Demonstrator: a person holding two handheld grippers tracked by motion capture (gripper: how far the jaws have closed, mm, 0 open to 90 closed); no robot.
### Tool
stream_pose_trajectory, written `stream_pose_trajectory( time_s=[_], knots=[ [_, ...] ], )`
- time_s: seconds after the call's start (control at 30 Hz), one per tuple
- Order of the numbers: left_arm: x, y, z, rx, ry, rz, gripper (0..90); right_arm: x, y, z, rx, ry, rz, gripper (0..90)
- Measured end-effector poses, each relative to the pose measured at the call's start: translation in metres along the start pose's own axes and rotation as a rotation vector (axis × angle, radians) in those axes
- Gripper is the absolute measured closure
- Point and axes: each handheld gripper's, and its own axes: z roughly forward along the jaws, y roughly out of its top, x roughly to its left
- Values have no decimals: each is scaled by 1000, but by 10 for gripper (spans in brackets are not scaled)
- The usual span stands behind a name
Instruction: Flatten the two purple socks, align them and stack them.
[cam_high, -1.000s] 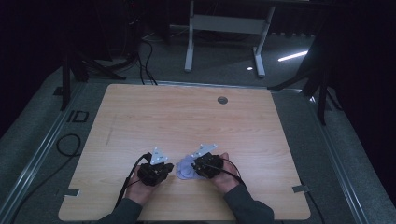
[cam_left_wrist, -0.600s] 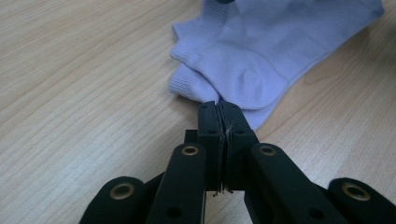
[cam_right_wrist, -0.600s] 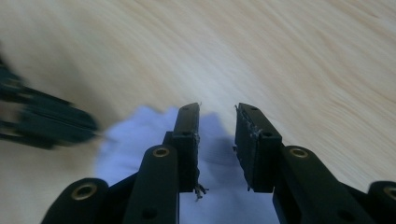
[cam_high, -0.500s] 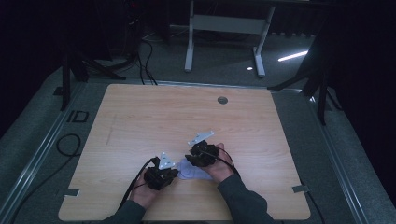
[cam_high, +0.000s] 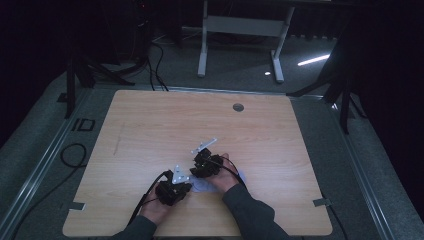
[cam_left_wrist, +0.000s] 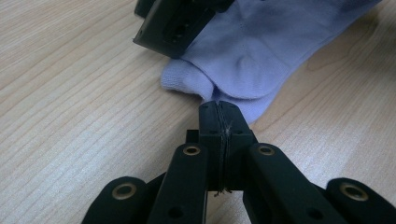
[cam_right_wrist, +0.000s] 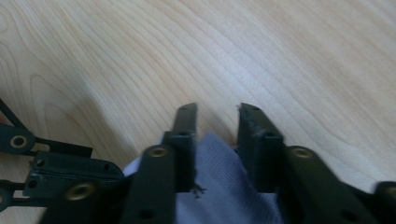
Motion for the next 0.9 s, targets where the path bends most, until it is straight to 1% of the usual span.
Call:
stream_pose_trajectory(
  time_s=[0.03, 0.07, 0.1, 0.13, 0.17, 0.2, 0.37, 0.4, 0.43, 0.47, 0.5, 0.53, 0.57, 0.6, 0.63, 0.67, 0.7, 0.73, 0.77, 0.8, 0.9],
  knots=[
    [0, 0, 0, 0, 0, 0, 886, 0, 0, 0, 0, 0, 0, 707],
    [-1, 0, 0, 1, 9, 9, 887, 0, 0, 0, -1, 15, 10, 797],
    [-1, 0, 0, 1, 9, 9, 887, 0, 0, 0, -1, 15, 10, 797],
    [-2, 1, 0, 4, 15, 15, 888, 0, 0, -2, -7, 23, 4, 872],
    [-2, 1, 0, 4, 15, 15, 888, 0, 0, -2, -7, 23, 4, 872],
    [-2, 1, 1, 4, 18, 13, 888, 1, 1, -6, -20, 22, -3, 895],
    [-3, 1, 1, 1, 25, 19, 888, 1, 1, -12, -35, 20, -6, 897],
    [-3, 1, 1, 2, 26, 23, 888, -1, 1, -12, -34, 15, -7, 826],
    [-3, 1, 1, 2, 26, 23, 888, -1, 1, -12, -34, 15, -7, 826],
    [-3, 2, 1, 4, 30, 27, 888, -3, 1, -9, -27, 14, 2, 695],
    [-3, 2, 1, 4, 30, 27, 888, -3, 1, -9, -27, 14, 2, 695],
    [-4, 2, 1, 4, 33, 28, 888, -4, 0, -5, -2, 27, 7, 646],
    [-4, 2, 1, 4, 33, 28, 888, -4, 0, -5, -2, 27, 7, 646],
    [-4, 2, 1, 5, 35, 30, 889, -3, 0, 0, 23, 36, 13, 622],
    [-4, 2, 1, 5, 35, 30, 890, -3, 0, 0, 23, 36, 13, 622],
    [-4, 2, 1, 6, 37, 32, 890, -3, 0, 2, 33, 34, 19, 632],
    [-5, 2, 1, 6, 37, 31, 891, -3, 0, 4, 37, 38, 27, 735],
    [-5, 2, 1, 6, 40, 33, 890, -2, 0, 3, 33, 37, 28, 772],
    [-5, 2, 1, 6, 41, 34, 890, -2, 0, 3, 33, 37, 28, 772],
    [-5, 2, 1, 5, 45, 38, 891, -1, 1, 1, 27, 38, 20, 849],
    [-5, 2, 2, 5, 47, 38, 891, -1, 1, -2, 18, 36, 14, 871]
  ],
)
